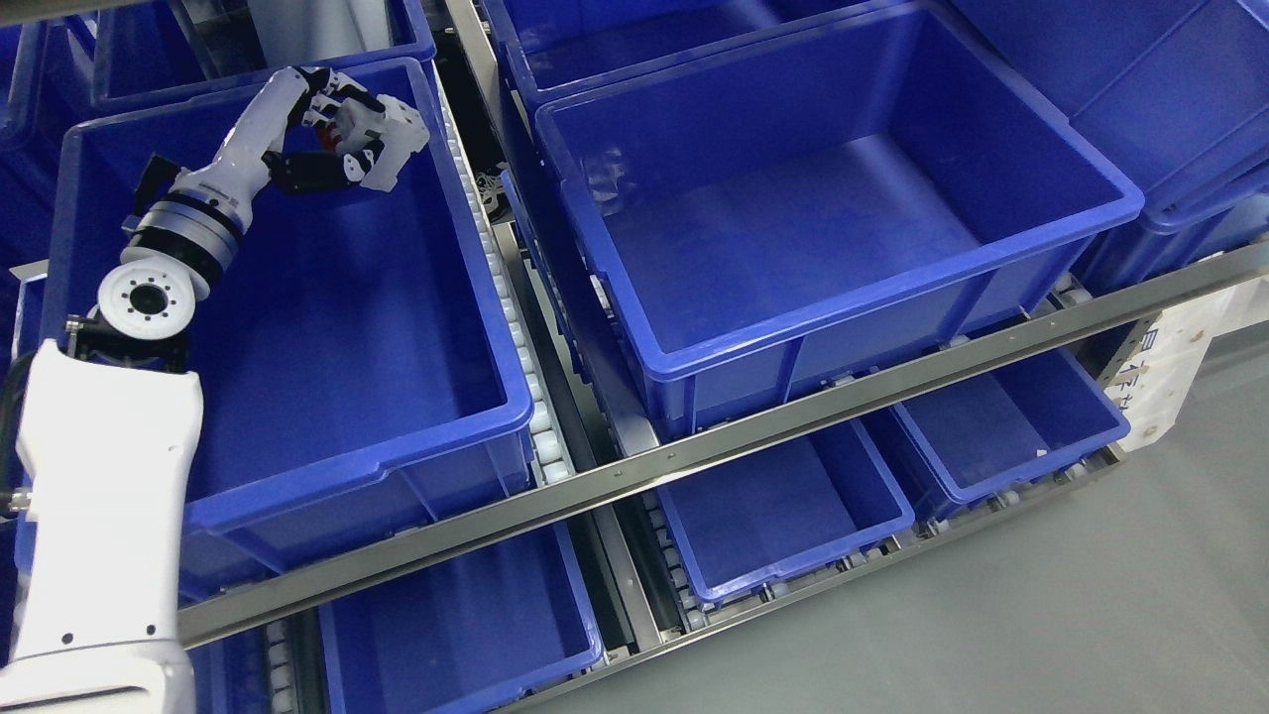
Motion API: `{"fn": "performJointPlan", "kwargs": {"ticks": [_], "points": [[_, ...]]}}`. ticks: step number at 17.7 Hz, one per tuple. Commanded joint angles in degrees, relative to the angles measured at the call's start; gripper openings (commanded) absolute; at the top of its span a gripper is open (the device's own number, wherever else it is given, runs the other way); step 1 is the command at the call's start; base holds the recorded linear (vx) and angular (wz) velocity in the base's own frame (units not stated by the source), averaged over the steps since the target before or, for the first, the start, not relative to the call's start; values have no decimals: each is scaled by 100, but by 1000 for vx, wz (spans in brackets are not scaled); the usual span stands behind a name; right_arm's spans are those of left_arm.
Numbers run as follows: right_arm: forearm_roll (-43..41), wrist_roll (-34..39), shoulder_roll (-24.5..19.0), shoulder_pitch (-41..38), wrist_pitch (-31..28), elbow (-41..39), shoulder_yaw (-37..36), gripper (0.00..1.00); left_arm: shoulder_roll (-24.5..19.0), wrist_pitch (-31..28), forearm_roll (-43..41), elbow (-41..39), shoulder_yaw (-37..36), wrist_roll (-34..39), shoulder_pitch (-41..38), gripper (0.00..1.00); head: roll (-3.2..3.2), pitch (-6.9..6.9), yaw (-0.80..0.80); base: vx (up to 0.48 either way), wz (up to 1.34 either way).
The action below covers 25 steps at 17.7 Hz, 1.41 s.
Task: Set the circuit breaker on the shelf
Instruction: 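Lower the left hand with the breaker into the nearest blue bin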
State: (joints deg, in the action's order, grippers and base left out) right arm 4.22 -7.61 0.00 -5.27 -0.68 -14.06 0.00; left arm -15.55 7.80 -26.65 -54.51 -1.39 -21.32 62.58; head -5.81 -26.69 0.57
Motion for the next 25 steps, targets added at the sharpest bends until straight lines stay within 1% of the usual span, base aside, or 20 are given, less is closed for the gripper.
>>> {"fn": "performJointPlan", "kwargs": {"ticks": [1, 3, 5, 7, 10, 12, 15, 17, 18, 22, 25], "points": [[0, -21, 100, 0, -380, 0, 114, 100, -510, 73, -121, 1441, -310, 5, 350, 12, 0, 0, 0, 41, -15], [0, -21, 100, 0, -380, 0, 114, 100, -651, 178, -252, 1618, -388, -3, 439, 12, 0, 0, 0, 31, -7], [0, -21, 100, 0, -380, 0, 114, 100, -634, 231, -410, 1715, -668, -126, 570, 13, 0, 0, 0, 18, 0], [0, -21, 100, 0, -380, 0, 114, 100, -555, 231, -551, 1925, -1081, -144, 642, 14, 0, 0, 0, 0, 0], [0, -21, 100, 0, -380, 0, 114, 100, -239, 231, -560, 2434, -1486, -144, 956, 14, 0, 0, 0, 0, 0], [0, -21, 100, 0, -380, 0, 114, 100, -160, 240, -560, 2672, -1618, -144, 1072, 15, 0, 0, 0, 0, 0], [0, -21, 100, 0, -380, 0, 114, 100, -185, 240, -560, 2682, -1663, -135, 1046, 19, 0, 0, 0, 0, 0], [0, -21, 100, 0, -380, 0, 114, 100, -229, 231, -560, 2691, -1663, -144, 1037, 24, 0, 0, 0, 0, 0], [0, -21, 100, 0, -380, 0, 114, 100, -247, 222, -569, 2691, -1663, -144, 1037, 29, 0, 0, 0, 0, 0], [0, -21, 100, 0, -380, 0, 114, 100, -361, 213, -578, 2691, -1654, -135, 1028, 53, 0, 0, 0, 0, 0], [0, -21, 100, 0, -380, 0, 114, 100, -414, 222, -569, 2691, -1602, -135, 1028, 62, 0, 0, 0, 0, 0]]}}
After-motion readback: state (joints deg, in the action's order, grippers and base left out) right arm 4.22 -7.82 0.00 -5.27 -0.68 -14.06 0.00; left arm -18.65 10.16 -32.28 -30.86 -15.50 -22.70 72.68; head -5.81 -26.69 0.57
